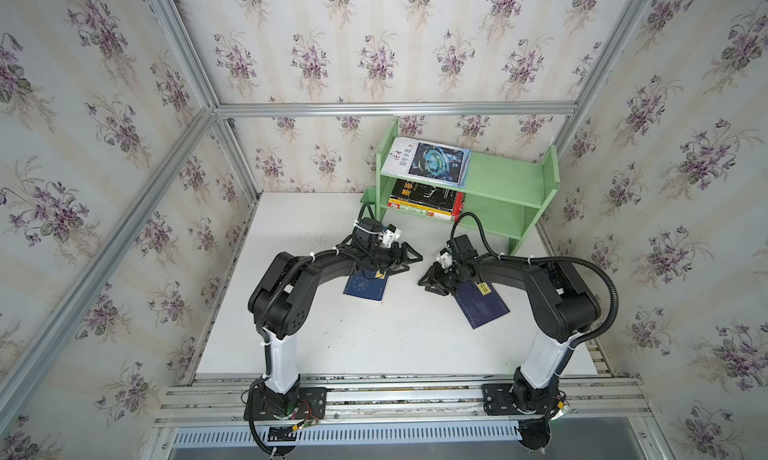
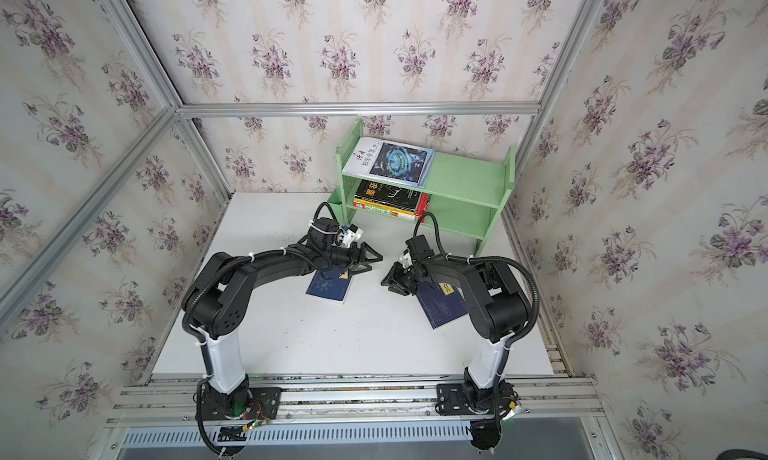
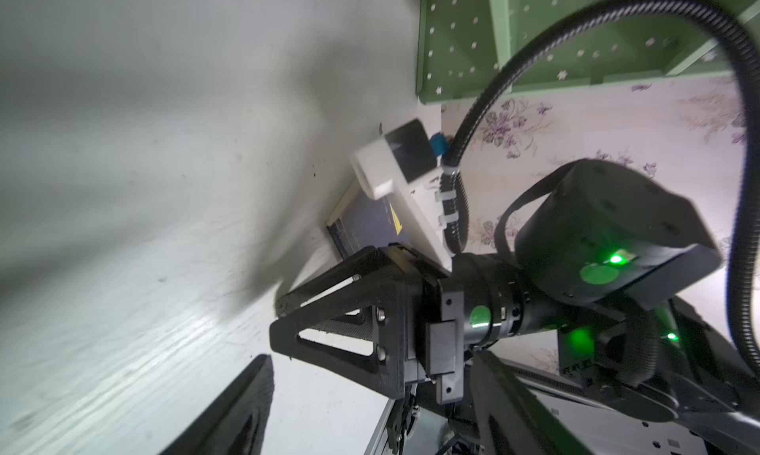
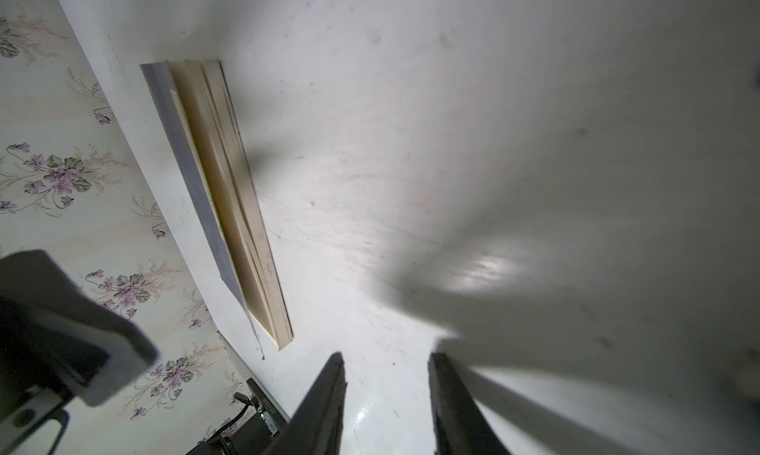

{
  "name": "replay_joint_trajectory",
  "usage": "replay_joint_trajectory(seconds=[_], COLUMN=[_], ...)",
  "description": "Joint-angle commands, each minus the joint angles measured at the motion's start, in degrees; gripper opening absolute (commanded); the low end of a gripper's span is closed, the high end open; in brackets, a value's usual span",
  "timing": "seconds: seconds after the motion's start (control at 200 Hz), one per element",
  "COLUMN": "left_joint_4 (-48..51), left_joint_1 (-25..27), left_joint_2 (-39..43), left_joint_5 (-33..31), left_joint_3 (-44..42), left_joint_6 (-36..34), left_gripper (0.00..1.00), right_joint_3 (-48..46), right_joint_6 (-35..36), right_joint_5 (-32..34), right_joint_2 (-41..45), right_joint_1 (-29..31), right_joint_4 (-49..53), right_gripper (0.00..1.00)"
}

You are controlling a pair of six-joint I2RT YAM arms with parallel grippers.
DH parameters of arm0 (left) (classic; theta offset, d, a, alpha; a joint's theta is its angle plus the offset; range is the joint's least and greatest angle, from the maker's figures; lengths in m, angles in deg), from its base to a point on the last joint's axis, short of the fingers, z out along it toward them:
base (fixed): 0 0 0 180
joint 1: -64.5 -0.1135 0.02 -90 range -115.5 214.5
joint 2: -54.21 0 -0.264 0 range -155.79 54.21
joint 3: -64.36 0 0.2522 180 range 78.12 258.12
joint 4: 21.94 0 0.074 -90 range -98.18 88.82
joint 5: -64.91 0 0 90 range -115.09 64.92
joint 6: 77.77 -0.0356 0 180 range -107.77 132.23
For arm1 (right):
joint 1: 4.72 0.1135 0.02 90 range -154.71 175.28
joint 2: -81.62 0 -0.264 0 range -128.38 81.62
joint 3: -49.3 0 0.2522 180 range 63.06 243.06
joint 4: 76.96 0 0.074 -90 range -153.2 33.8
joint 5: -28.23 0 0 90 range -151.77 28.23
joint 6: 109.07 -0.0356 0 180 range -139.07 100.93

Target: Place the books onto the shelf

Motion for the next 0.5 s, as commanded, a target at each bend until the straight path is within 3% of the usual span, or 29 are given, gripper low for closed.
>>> replay_joint_trajectory(seconds=[0.0,0.3,0.495], left_joint_4=[1.7,7.0,15.5], left_joint_1=[-3.1,-13.5,-17.3], left_joint_2=[2.6,9.3,11.6], left_joint_5=[-3.6,-11.6,-19.3], left_joint_3=[-1.9,-9.7,-10.8], left_joint_6=[-2.3,-7.4,-13.9], left_gripper=[0.80,0.90,0.95], right_joint_3=[0.6,8.1,15.3], right_joint_6=[-0.3,-1.1,-0.9], right_joint_5=[11.1,14.6,18.5], right_joint_2=[0.7,2.4,-0.8], right_joint_1=[0.0,3.7,8.0], right_joint_4=[8.7,7.0,6.3], right_gripper=[0.43,0.59,0.73])
